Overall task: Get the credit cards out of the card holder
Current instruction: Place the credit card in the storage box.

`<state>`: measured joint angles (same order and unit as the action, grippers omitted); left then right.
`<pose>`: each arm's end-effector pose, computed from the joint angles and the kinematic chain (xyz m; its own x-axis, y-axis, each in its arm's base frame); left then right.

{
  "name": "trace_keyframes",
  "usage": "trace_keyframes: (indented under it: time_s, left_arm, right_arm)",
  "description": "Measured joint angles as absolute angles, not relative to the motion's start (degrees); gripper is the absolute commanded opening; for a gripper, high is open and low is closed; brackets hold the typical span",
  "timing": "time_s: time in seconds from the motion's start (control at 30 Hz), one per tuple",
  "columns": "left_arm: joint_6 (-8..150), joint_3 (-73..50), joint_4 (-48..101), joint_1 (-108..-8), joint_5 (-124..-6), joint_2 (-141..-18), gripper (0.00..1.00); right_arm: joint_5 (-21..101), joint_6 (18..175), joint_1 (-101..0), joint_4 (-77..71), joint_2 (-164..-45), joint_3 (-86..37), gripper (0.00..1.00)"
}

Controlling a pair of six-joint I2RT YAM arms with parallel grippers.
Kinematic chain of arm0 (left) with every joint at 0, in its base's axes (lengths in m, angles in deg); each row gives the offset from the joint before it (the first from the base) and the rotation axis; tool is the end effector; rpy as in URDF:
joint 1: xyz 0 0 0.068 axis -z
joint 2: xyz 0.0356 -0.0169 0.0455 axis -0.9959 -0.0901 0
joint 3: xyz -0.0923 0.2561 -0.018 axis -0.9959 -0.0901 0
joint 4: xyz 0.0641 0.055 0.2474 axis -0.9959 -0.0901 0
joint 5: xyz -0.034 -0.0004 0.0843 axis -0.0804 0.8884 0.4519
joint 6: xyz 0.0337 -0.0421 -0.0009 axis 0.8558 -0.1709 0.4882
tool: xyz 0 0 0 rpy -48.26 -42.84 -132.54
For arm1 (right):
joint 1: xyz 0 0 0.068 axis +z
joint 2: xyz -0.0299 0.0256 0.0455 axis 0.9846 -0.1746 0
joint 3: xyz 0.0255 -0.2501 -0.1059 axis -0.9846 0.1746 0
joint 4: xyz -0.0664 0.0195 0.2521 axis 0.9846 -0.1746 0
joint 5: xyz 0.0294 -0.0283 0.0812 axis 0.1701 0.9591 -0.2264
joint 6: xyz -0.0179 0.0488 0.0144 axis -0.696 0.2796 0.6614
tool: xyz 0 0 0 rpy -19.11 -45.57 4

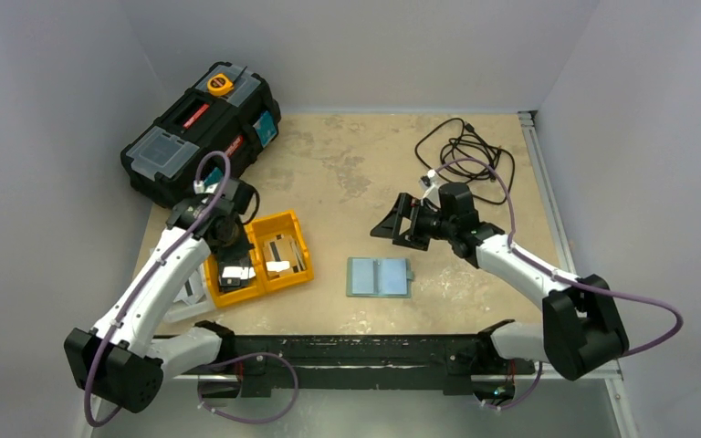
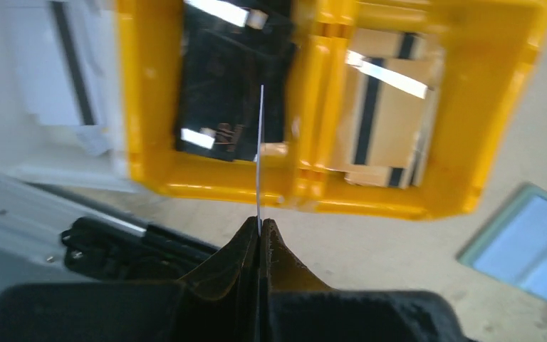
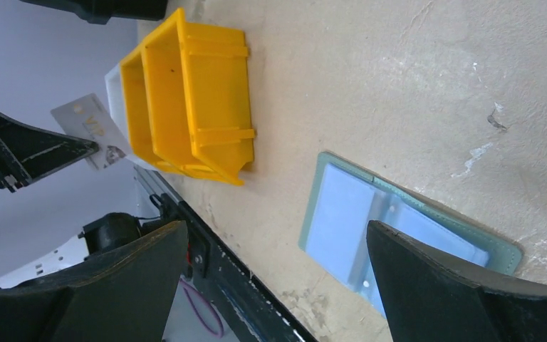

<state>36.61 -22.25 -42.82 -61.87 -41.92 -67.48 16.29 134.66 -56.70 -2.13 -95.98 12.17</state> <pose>0.1764 -0.0649 0.2986 -0.8119 -0.4079 -0.4177 -0.4126 0.9071 -0.0838 0.2356 0.1212 0.2218 -0.8754 0.2827 -0.3921 -0.1627 0.5915 0.7897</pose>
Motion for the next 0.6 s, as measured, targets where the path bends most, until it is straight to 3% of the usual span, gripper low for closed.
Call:
trace_keyframes:
  time_s: [0.6]
  left_arm:
    - [38.82,-19.38,-53.77,-88.01,-27.59,-79.69,0.00]
  right_arm:
    - [12.71,128.08,-56.41,-3.79,-102.01,8.87,0.99]
